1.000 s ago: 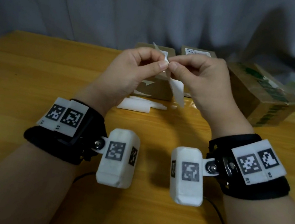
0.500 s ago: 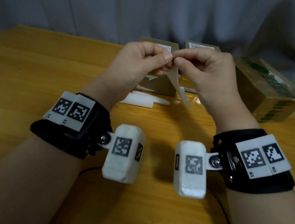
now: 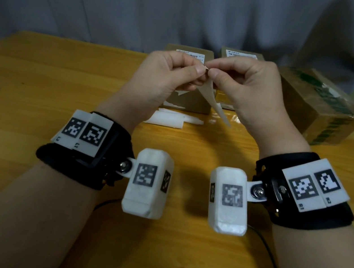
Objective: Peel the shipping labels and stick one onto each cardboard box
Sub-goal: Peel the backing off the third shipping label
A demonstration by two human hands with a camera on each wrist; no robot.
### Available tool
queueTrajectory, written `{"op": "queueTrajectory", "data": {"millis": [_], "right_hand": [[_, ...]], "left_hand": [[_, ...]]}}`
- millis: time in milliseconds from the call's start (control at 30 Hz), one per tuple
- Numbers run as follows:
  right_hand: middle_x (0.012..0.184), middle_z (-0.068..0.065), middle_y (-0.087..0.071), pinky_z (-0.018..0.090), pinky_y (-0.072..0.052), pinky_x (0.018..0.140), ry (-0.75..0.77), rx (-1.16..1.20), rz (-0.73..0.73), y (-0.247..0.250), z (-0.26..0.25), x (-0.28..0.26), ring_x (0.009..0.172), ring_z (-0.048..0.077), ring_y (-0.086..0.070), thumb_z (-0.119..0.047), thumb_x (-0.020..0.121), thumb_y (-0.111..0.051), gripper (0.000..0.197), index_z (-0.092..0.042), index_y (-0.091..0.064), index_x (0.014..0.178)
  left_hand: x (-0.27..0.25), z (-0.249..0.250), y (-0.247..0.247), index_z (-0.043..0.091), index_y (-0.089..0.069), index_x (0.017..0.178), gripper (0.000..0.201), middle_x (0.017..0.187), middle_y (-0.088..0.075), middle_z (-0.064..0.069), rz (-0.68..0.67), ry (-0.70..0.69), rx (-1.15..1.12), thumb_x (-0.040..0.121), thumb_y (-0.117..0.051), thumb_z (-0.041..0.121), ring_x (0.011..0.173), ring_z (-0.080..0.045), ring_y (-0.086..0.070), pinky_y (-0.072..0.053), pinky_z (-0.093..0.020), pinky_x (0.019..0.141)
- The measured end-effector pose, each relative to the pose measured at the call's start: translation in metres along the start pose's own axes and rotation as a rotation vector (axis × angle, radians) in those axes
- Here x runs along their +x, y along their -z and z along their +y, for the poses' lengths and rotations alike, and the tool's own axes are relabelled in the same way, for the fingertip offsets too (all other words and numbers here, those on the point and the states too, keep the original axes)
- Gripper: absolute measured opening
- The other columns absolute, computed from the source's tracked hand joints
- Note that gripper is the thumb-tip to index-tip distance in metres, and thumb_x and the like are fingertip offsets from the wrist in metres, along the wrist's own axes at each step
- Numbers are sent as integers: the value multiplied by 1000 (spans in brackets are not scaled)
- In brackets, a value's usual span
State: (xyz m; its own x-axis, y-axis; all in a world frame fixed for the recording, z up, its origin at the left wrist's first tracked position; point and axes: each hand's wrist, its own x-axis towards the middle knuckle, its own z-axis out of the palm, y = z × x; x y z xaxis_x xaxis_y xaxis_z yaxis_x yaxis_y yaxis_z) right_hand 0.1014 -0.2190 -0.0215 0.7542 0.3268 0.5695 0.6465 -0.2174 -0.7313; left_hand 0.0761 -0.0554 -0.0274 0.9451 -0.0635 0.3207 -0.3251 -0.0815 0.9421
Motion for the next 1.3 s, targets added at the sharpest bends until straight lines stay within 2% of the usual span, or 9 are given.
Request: {"op": "queueTrajectory", "data": {"millis": [300, 533, 733, 900, 967, 1067, 1167, 1233, 1300], "right_hand": [[93, 6, -72, 35, -57, 84, -18, 24, -8, -1, 1, 0, 91, 16, -70, -7, 88, -63, 17, -4, -70, 103], [91, 9, -72, 31, -58, 82, -32, 48, -12, -1, -1, -1, 86, 15, -70, -8, 87, -64, 18, 0, -71, 101], [86, 2, -72, 21, -55, 75, -59, 55, -18, 0, -3, -3, 79, 7, -68, -14, 85, -68, 17, -3, -72, 97], [87, 5, -72, 28, -58, 78, -93, 63, -9, 1, -3, -3, 83, 14, -70, -15, 85, -67, 16, -4, -72, 96], [86, 3, -72, 28, -57, 77, -93, 51, -7, 1, -3, -2, 81, 12, -69, -15, 86, -67, 15, -5, -72, 95], [81, 0, -71, 25, -57, 74, -99, 24, 5, -1, -4, -2, 77, 10, -68, -15, 86, -67, 11, -6, -72, 91], [70, -7, -66, 23, -56, 70, -97, -46, 40, -6, -5, -1, 67, 4, -63, -12, 84, -67, 8, -6, -72, 84], [68, -7, -64, 21, -55, 67, -113, -97, 57, -10, -5, -1, 64, 3, -60, -12, 83, -65, 10, -5, -72, 83], [67, -6, -63, 20, -53, 67, -137, -114, 78, -12, -4, 0, 63, 2, -58, -11, 82, -63, 11, -2, -71, 83]], "left_hand": [[1, -1, 0, 11, -67, 85, 11, 77, -69, 1, -4, 8, -3, 90, -57, 10, 78, -10, -63, -52, -23, 76], [-1, 2, -3, 12, -63, 81, 11, 75, -65, 0, 19, -12, 24, 89, -57, 7, 75, -7, -62, -50, -20, 74], [-3, 7, -5, 9, -62, 83, 8, 77, -64, 0, 19, -22, 84, 88, -58, 5, 75, -4, -63, -53, -19, 77], [-6, 12, -6, 9, -61, 83, 6, 78, -64, 1, 9, -37, 128, 87, -59, 6, 75, -3, -64, -51, -17, 75], [-6, 13, -7, 9, -61, 84, 6, 80, -64, -1, 10, -41, 150, 87, -59, 6, 77, -5, -64, -54, -20, 76], [-6, 12, -7, 14, -60, 81, 8, 85, -61, -8, 17, -51, 201, 87, -59, 8, 85, -17, -60, -54, -37, 85], [-5, 11, -8, 15, -60, 77, 10, 84, -59, -11, 30, -61, 237, 83, -58, 8, 82, -23, -56, -51, -48, 86], [-4, 9, -8, 15, -58, 75, 11, 82, -58, -12, 40, -51, 247, 81, -56, 7, 79, -24, -55, -51, -50, 82], [-3, 7, -9, 15, -58, 73, 10, 77, -58, -12, 60, -25, 236, 80, -56, 7, 74, -23, -55, -51, -45, 75]]}}
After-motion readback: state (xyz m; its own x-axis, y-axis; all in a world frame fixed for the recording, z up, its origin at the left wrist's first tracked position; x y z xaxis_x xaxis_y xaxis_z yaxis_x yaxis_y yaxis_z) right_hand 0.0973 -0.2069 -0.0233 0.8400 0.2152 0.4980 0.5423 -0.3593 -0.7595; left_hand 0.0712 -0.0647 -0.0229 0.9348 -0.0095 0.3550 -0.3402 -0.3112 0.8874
